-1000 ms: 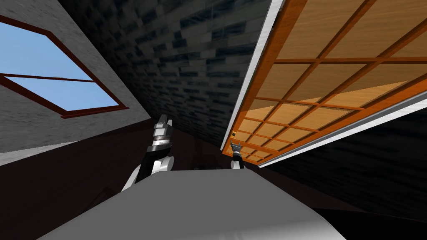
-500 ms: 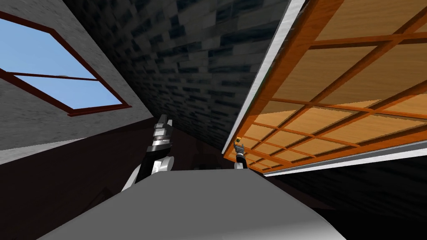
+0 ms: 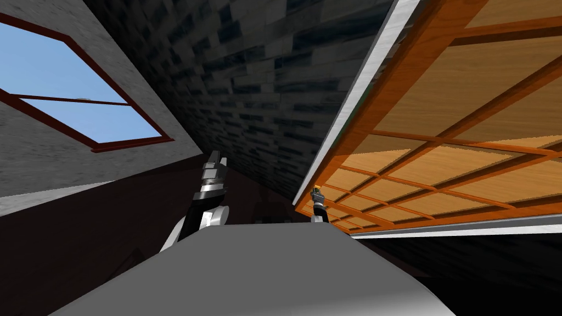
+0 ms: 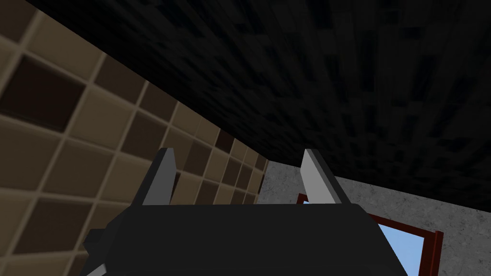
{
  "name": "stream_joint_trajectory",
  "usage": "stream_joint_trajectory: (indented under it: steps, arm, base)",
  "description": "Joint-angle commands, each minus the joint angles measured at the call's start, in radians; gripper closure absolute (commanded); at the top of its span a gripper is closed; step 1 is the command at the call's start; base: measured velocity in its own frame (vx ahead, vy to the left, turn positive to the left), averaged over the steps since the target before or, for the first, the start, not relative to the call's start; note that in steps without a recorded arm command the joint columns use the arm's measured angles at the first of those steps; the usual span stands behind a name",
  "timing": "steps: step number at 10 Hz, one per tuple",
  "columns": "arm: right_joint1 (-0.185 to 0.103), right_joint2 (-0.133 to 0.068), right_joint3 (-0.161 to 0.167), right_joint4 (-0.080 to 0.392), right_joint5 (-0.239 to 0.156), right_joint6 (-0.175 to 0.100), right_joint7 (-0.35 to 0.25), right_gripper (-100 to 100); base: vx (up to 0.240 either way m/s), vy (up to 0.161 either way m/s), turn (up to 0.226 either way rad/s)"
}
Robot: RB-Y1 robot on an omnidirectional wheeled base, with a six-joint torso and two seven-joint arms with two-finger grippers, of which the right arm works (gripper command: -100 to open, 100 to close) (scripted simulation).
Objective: Pull the door open
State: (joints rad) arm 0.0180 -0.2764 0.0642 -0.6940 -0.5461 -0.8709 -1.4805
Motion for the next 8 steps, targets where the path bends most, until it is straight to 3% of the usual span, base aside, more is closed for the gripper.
stream_joint_trajectory:
  steps: [1, 4, 5, 8]
  arm:
    - [0.000, 0.002, 0.002, 0.000, 0.001, 0.000, 0.000, 100]
    - [0.000, 0.002, 0.002, 0.000, 0.001, 0.000, 0.000, 100]
    - [0.010, -0.010, 0.020, -0.003, 0.009, -0.003, -0.020, 100]
    - [0.027, -0.033, 0.052, -0.013, 0.025, -0.015, -0.059, 100]
  base:
    - [-0.029, 0.002, 0.018]
    - [-0.008, 0.001, 0.001]
    - [-0.107, -0.016, 0.091]
    - [-0.225, -0.020, 0.110]
